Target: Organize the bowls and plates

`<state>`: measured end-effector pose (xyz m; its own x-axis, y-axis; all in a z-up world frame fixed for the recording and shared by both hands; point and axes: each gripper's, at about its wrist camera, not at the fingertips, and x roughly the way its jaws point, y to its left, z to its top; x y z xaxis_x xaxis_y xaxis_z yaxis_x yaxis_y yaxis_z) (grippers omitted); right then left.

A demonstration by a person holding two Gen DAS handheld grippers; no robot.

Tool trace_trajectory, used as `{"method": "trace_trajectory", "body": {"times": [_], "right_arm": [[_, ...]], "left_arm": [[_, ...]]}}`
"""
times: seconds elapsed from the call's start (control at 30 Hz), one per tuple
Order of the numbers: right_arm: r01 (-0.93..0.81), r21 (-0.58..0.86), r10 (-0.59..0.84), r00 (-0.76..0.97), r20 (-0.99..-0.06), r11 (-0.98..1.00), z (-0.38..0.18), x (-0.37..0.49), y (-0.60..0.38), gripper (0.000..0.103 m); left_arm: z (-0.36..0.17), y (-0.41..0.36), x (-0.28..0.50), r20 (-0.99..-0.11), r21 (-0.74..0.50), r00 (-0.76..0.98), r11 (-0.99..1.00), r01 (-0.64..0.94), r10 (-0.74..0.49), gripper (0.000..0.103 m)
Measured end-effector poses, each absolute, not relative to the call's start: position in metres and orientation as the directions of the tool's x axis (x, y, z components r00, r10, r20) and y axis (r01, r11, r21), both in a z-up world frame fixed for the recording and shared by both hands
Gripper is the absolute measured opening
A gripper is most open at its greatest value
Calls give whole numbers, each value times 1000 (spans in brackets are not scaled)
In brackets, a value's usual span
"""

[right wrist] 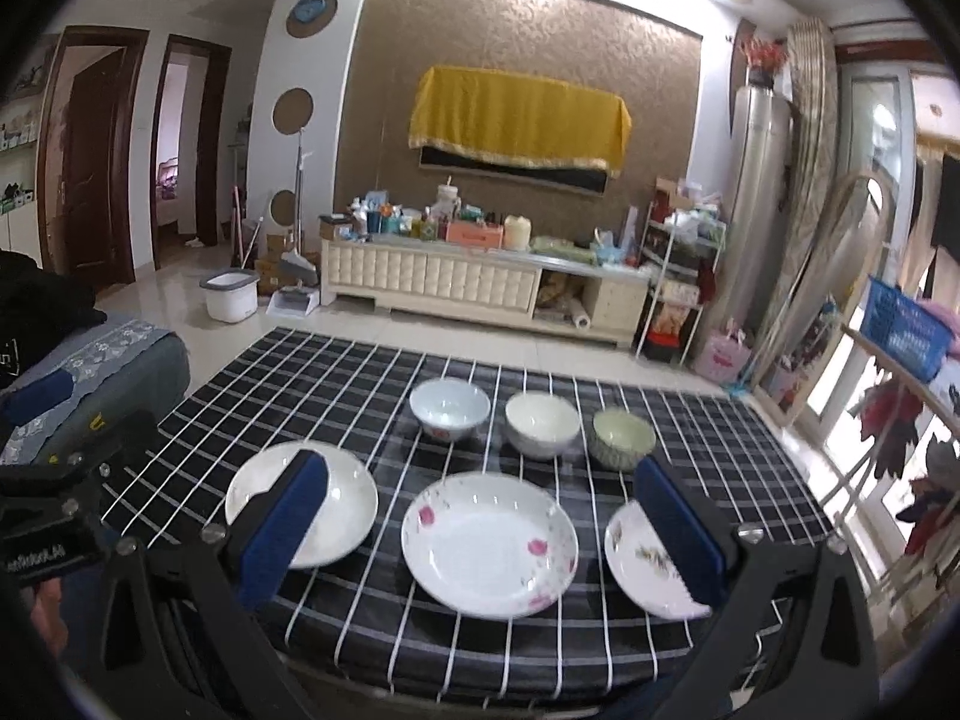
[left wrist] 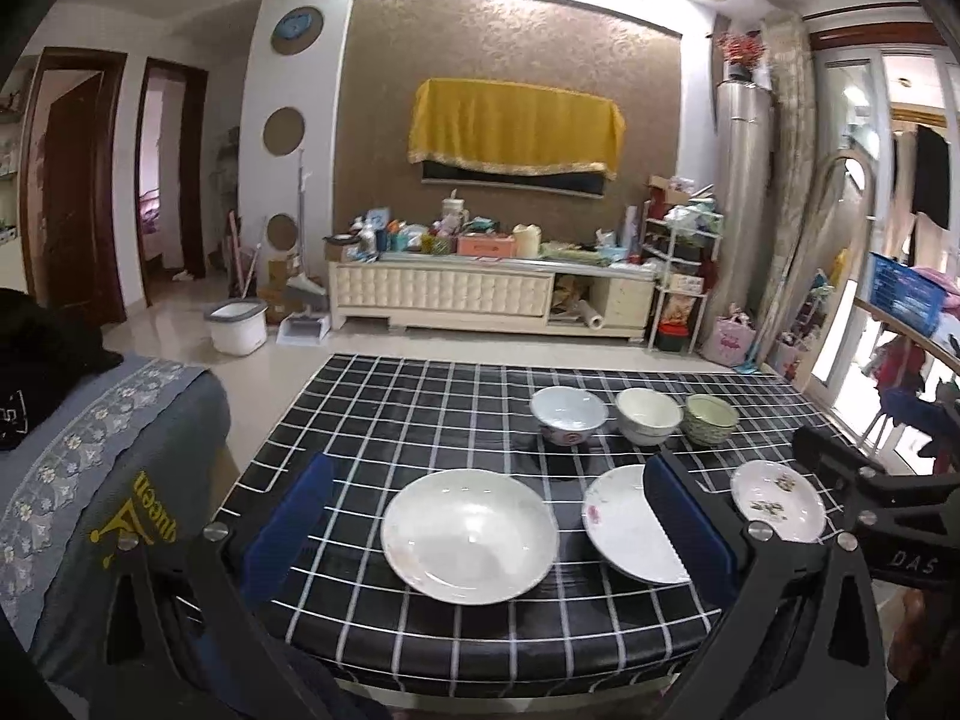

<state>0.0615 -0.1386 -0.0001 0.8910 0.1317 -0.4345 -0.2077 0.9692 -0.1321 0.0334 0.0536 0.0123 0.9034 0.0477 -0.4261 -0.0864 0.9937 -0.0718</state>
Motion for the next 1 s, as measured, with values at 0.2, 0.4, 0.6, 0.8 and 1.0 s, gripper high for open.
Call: {"method": "trace_trajectory", "body": {"times": [0.2,0.4,0.6,0.8,1.0], "right_arm": [[-304,4,262,815,-517,953,-12,100,-121,103],[-351,-1,277,739,-614,936,-35,152,-95,103],[-439,8,310,622,-719,899,-78,190,-66,103],[-498,24,320,518,-793,867,-121,220,-40,96],[-523,38,309,442,-842,852,-153,247,-23,85]], "left_arm": [[0,84,60,-470,-87,879,986,-141,85,103],[-25,114,94,-559,-99,823,977,-188,101,103],[-63,137,132,-636,-96,765,973,-212,104,103],[-114,139,165,-706,-24,692,972,-235,150,93],[-149,145,187,-788,-82,614,978,-190,53,89]]}}
